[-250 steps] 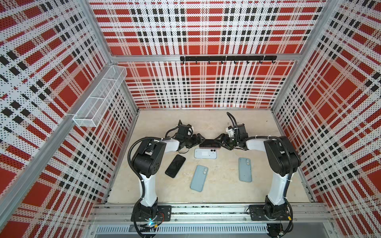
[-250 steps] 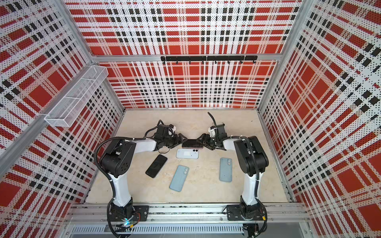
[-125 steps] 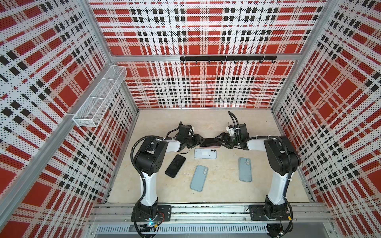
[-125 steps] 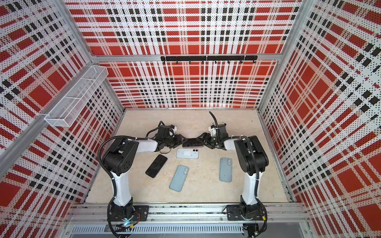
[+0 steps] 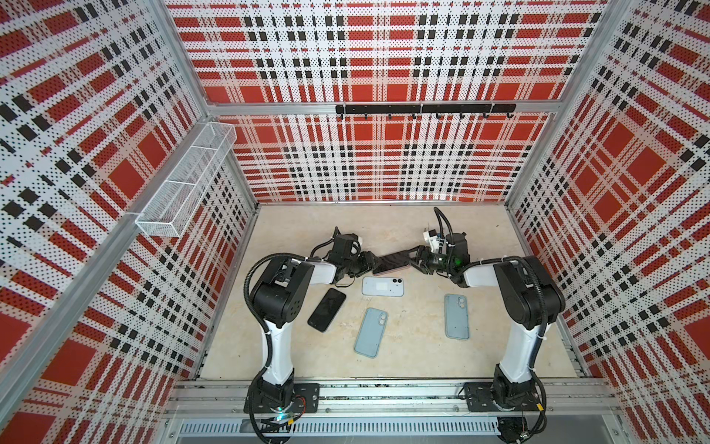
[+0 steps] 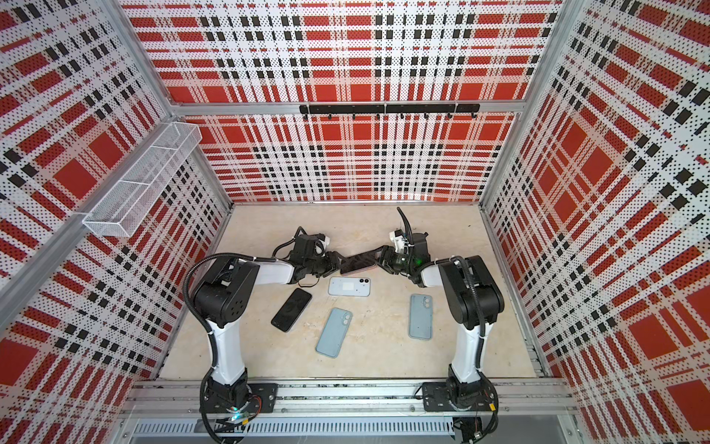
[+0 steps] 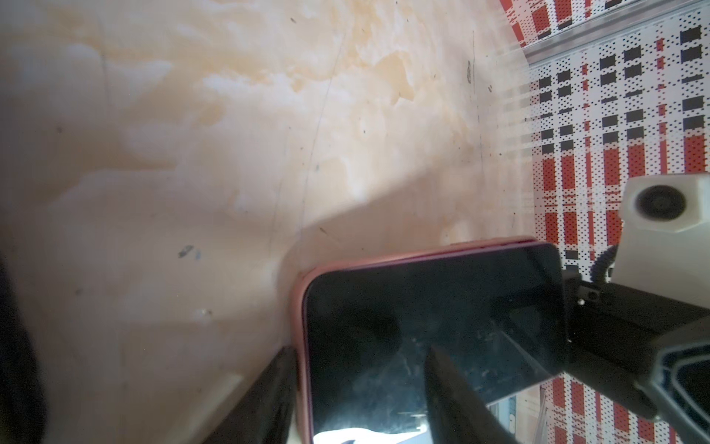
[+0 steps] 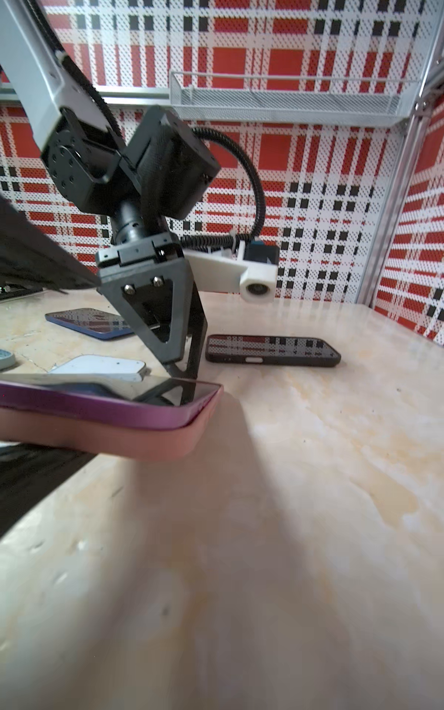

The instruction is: Put the phone into the phone case

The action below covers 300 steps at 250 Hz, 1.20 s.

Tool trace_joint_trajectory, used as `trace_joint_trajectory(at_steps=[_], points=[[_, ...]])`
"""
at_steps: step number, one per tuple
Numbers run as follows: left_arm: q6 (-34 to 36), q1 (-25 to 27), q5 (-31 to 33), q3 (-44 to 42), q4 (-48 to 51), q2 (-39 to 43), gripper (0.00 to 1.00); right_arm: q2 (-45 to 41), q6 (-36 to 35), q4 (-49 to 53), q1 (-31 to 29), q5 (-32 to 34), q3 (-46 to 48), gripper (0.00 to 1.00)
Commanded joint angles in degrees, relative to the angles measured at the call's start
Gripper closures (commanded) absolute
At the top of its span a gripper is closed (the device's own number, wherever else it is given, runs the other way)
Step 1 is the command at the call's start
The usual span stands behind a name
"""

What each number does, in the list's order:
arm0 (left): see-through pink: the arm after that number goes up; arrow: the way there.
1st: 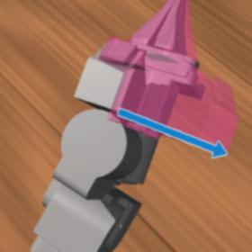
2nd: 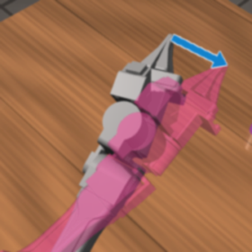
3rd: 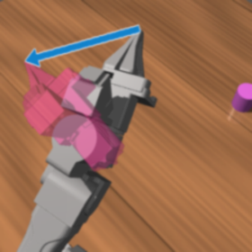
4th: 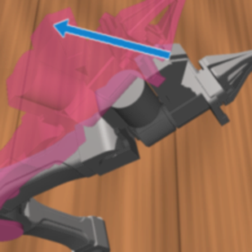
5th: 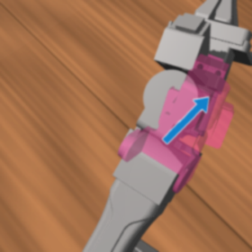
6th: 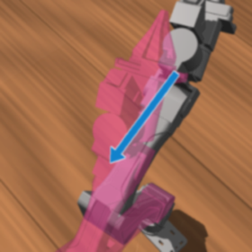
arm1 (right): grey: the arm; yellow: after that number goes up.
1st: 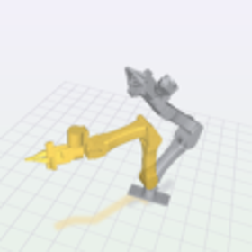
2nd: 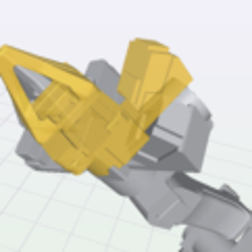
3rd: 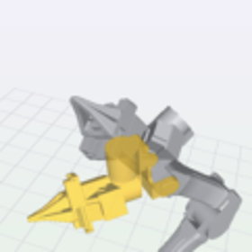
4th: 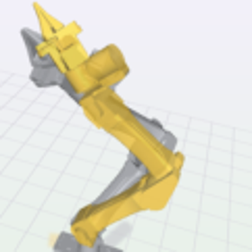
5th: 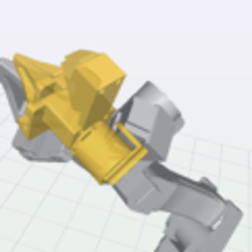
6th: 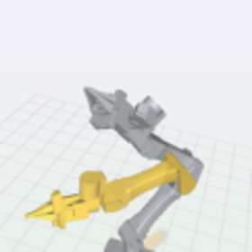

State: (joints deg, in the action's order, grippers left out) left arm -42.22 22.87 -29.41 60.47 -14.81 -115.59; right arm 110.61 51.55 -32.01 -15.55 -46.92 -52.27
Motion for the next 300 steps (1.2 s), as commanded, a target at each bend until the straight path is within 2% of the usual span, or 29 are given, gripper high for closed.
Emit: trace_joint_trajectory(at_steps=[1,47,177,229,260,300], points=[[-0.8,0.9,-1.3,-0.9,0.6,-1.7,0.44,-2.4,1.8,-7.4,-0.5,-3.0,0.6,0.44],[-0.9,0.9,-1.4,-1.0,0.6,-1.7,0.44,-2.9,1.1,-6.4,-0.5,-2.0,1.1,0.53],[-1.1,0.5,-1.5,-1.1,0.3,-1.5,0.44,-2.0,0.0,-4.6,-0.8,0.0,1.6,0.91],[-1.5,0.2,-1.5,-1.4,-0.3,-0.8,0.43,-3.9,-1.6,-2.7,-0.8,0.5,1.7,1.00],[-1.6,-0.4,-1.6,-1.7,-0.7,0.9,0.41,-6.2,-3.5,0.2,-0.7,0.8,1.0,1.00],[-1.6,-1.6,-1.3,-2.2,-0.9,5.1,0.34,-9.3,-3.3,-0.3,0.0,-0.5,0.4,1.00]])
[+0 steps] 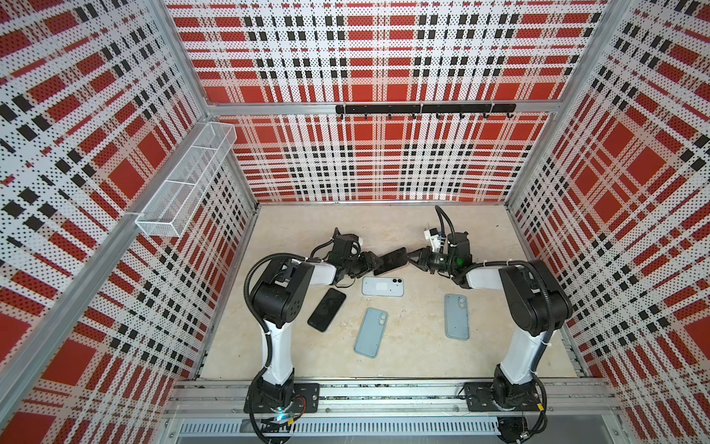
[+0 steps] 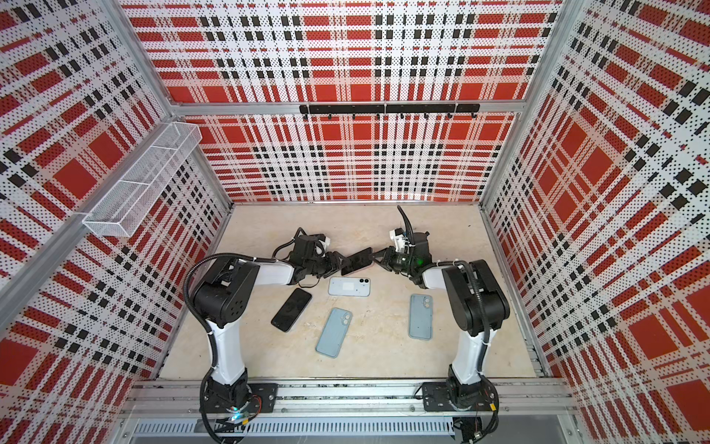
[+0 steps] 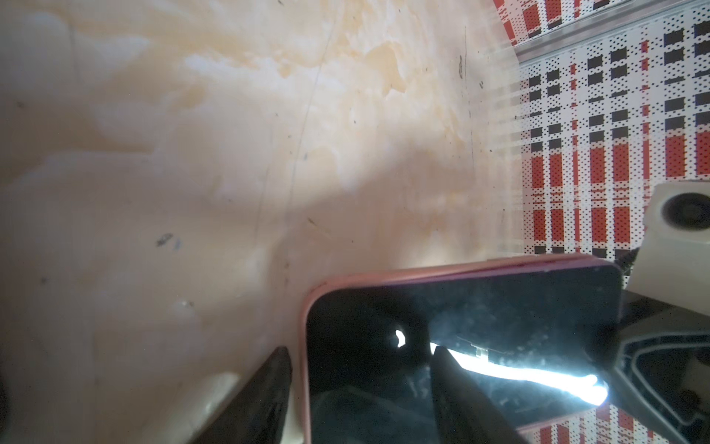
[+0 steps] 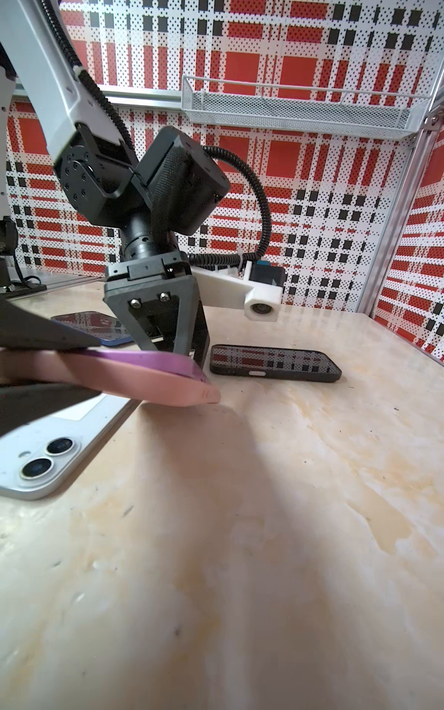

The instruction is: Put the phone into the phone case

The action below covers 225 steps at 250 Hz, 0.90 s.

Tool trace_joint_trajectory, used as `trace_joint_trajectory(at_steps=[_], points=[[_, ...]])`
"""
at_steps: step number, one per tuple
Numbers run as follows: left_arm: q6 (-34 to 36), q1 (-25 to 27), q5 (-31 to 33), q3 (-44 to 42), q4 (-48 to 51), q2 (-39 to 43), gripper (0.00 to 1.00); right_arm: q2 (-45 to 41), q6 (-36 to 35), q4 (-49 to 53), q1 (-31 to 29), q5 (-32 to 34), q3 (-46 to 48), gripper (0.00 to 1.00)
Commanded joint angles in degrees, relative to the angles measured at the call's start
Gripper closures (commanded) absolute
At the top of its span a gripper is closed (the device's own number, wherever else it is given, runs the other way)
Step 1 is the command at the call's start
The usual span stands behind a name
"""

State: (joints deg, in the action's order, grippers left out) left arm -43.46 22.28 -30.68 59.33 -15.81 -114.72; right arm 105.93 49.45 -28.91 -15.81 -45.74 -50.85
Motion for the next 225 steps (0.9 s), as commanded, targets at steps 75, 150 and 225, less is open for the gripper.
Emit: trace_joint_trajectory(at_steps=[75,150,225], points=[[-0.4,-3.3,0.5,-2.8,-0.4,10.7,0.26,-7.9,-6.4,4.3,0.8,-1.7,-3.2,1.00],[1.5,-6.6,-3.1,-4.3,0.7,20.1,0.13,-13.8,-2.0,0.6,3.7,-5.5,-3.2,1.00],[3.2,-5.3,-11.3,-2.2,-0.1,24.0,0.12,-16.8,7.8,-11.0,4.9,-13.6,-3.9,1.00]])
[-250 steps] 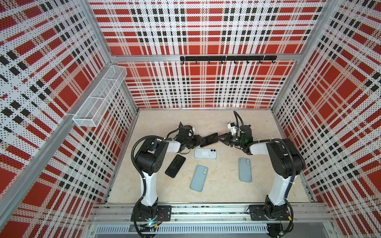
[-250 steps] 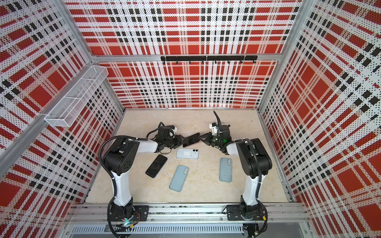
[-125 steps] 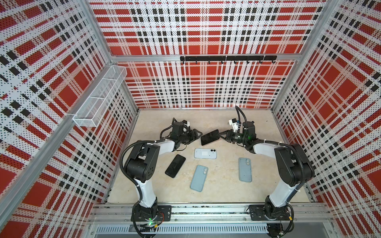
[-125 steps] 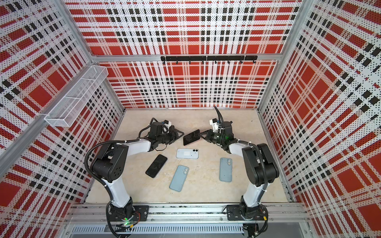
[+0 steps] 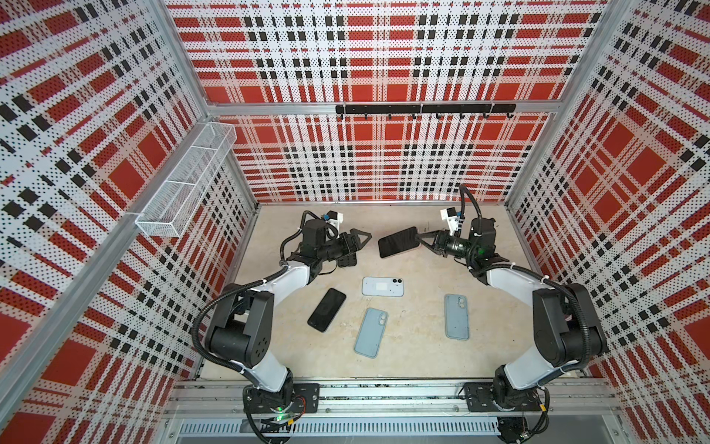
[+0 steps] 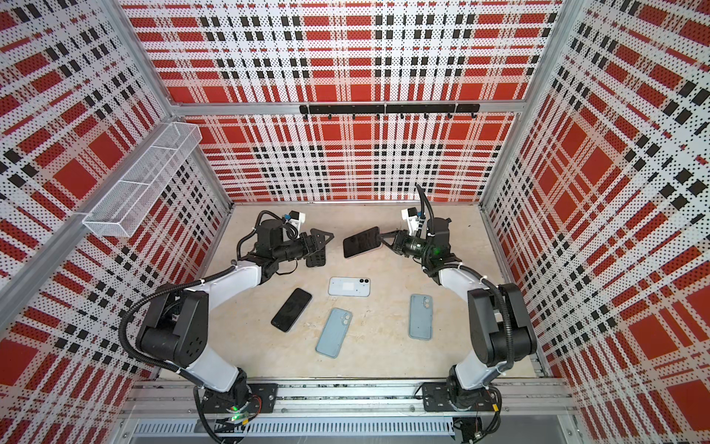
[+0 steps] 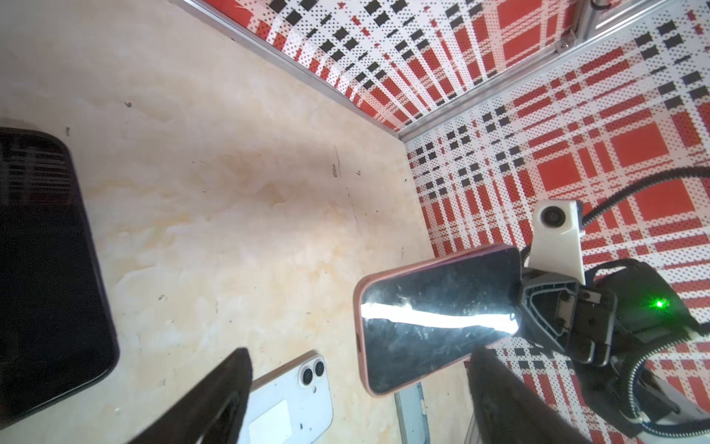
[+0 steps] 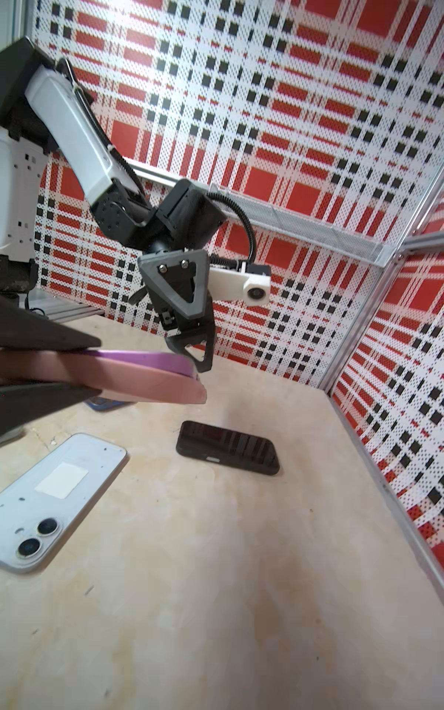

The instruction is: Put the phone into the phone case

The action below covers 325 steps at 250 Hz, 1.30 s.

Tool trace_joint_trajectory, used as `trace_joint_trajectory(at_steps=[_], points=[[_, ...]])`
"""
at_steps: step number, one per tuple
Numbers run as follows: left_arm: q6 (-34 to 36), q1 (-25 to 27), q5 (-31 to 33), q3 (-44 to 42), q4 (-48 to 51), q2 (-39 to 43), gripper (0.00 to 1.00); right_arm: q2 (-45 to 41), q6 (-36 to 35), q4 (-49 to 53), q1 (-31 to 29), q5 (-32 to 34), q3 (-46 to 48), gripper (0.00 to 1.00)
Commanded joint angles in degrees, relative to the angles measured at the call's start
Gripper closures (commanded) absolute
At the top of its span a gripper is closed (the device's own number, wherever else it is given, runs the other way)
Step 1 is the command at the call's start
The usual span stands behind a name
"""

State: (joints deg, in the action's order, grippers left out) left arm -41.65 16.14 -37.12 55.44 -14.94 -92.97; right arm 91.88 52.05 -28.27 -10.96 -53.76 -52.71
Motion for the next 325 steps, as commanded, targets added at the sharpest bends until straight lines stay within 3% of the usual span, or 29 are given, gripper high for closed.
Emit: trace_joint_trajectory(at_steps=[1,50,102,165,219,255,325], points=[[1.4,0.8,-5.0,1.6,-1.1,2.3,0.12,-2.7,5.3,-11.8,0.1,-5.7,-2.0,1.00],[-0.4,5.2,-9.1,1.6,-7.5,2.6,0.19,-5.0,6.1,-12.9,0.1,-7.2,-1.3,1.00],[-8.6,6.9,-11.0,0.3,-21.3,-0.6,0.30,-5.0,11.4,-20.2,0.1,-7.6,1.0,1.00],[-10.3,8.4,-10.9,-0.1,-27.4,0.4,0.53,-4.3,14.0,-24.2,0.0,-6.7,3.7,1.00],[-12.3,9.1,-11.3,-1.3,-30.2,0.7,0.83,-3.5,13.6,-24.2,0.1,-5.8,3.6,1.00],[-14.1,9.0,-11.6,-2.3,-32.9,0.3,0.87,-2.0,14.0,-25.3,0.1,-5.7,2.7,1.00],[-17.7,8.9,-13.0,-1.8,-37.4,-1.9,0.92,1.5,16.4,-30.2,0.2,-6.2,0.8,0.70]])
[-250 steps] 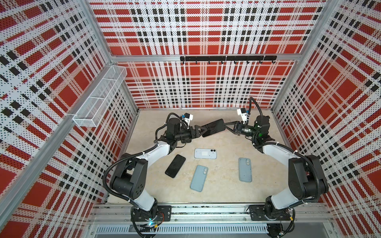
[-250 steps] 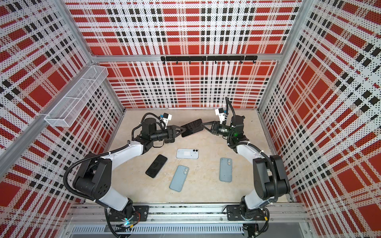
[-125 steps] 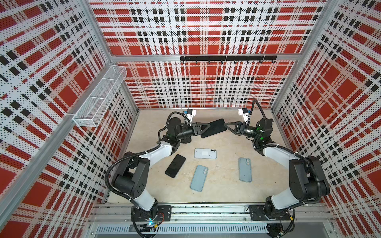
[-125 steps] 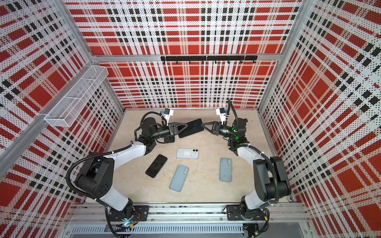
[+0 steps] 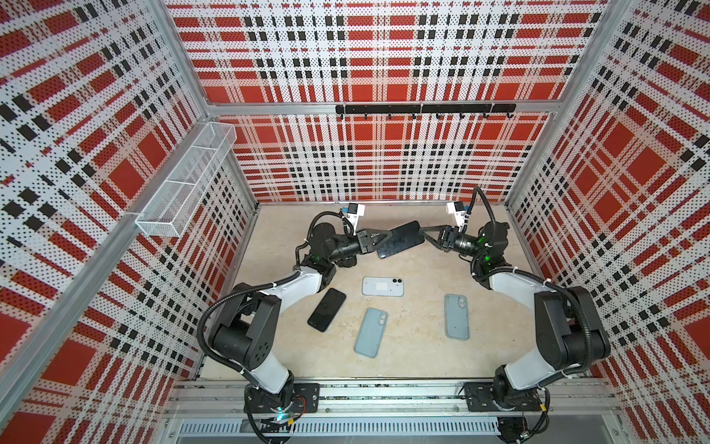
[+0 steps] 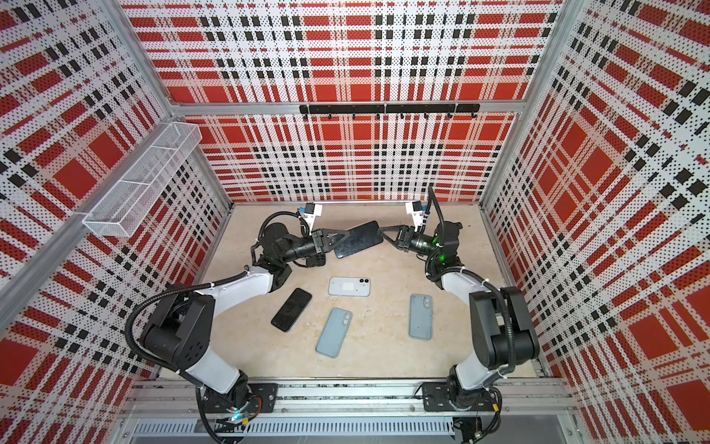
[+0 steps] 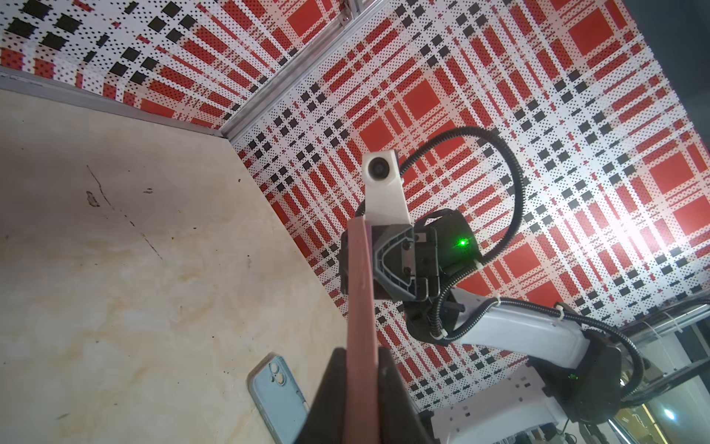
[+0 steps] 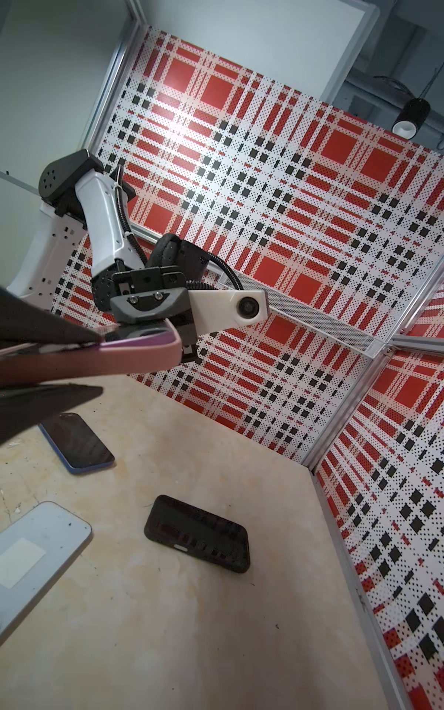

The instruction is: Put the phone into the phone case

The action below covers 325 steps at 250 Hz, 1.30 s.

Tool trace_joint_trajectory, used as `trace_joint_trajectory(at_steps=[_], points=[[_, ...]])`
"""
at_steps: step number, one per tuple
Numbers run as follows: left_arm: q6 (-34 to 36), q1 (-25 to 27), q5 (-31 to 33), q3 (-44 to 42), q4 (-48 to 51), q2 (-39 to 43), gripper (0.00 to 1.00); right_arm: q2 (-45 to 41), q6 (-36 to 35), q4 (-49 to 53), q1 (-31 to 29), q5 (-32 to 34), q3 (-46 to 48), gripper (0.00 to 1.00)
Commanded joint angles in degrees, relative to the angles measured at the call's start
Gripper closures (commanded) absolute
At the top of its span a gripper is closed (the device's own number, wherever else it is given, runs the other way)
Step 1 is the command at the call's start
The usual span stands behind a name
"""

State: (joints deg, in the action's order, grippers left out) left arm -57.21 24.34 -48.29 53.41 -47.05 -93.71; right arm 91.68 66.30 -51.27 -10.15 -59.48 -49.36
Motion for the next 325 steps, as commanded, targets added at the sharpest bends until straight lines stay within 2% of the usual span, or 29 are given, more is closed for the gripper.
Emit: trace_joint_trajectory(at_steps=[1,24,46,79,130,180,187,201,229,254,272,325], points=[[-2.2,0.8,-1.9,0.2,-5.3,-1.2,0.92,1.7,2.2,-7.3,-0.7,-0.6,-2.6,0.70],[-2.5,0.8,-2.2,0.5,-5.4,-1.5,0.92,3.3,4.0,-10.1,-0.6,-1.7,-3.7,0.63],[-2.5,1.0,-2.3,0.7,-5.4,-1.6,0.92,4.3,5.3,-11.7,-0.6,-2.3,-4.6,0.63],[-2.5,1.0,-1.8,0.6,-5.4,-1.7,0.92,4.8,5.7,-12.3,-0.7,-2.6,-5.0,0.70],[-2.9,1.3,-2.6,1.5,-5.4,-3.0,0.92,4.6,5.3,-12.7,-0.7,-2.0,-4.5,0.87],[-3.1,1.5,-2.9,1.8,-5.2,-3.0,0.92,4.2,2.3,-10.4,-0.7,-0.3,-4.2,0.91],[-3.0,1.5,-3.0,1.9,-5.2,-2.9,0.92,4.0,1.2,-9.3,-0.7,-0.2,-4.2,0.89],[-2.8,1.5,-3.0,1.9,-4.9,-2.7,0.92,3.5,-0.8,-6.7,-0.7,0.4,-4.4,0.79],[-2.4,1.5,-2.9,1.9,-4.2,-2.5,0.91,2.9,-2.6,-4.2,-0.7,0.5,-5.2,0.68],[-2.2,1.5,-2.6,1.8,-4.0,-2.6,0.91,2.9,-2.7,-3.3,-0.7,0.2,-5.9,0.65],[-2.3,1.6,-2.3,1.9,-4.0,-2.7,0.91,2.9,-2.8,-3.3,-0.9,0.0,-5.8,0.69],[-2.8,1.6,-2.0,2.4,-3.7,-3.4,0.89,2.5,-4.8,-2.1,-1.0,1.2,-4.4,0.94]])
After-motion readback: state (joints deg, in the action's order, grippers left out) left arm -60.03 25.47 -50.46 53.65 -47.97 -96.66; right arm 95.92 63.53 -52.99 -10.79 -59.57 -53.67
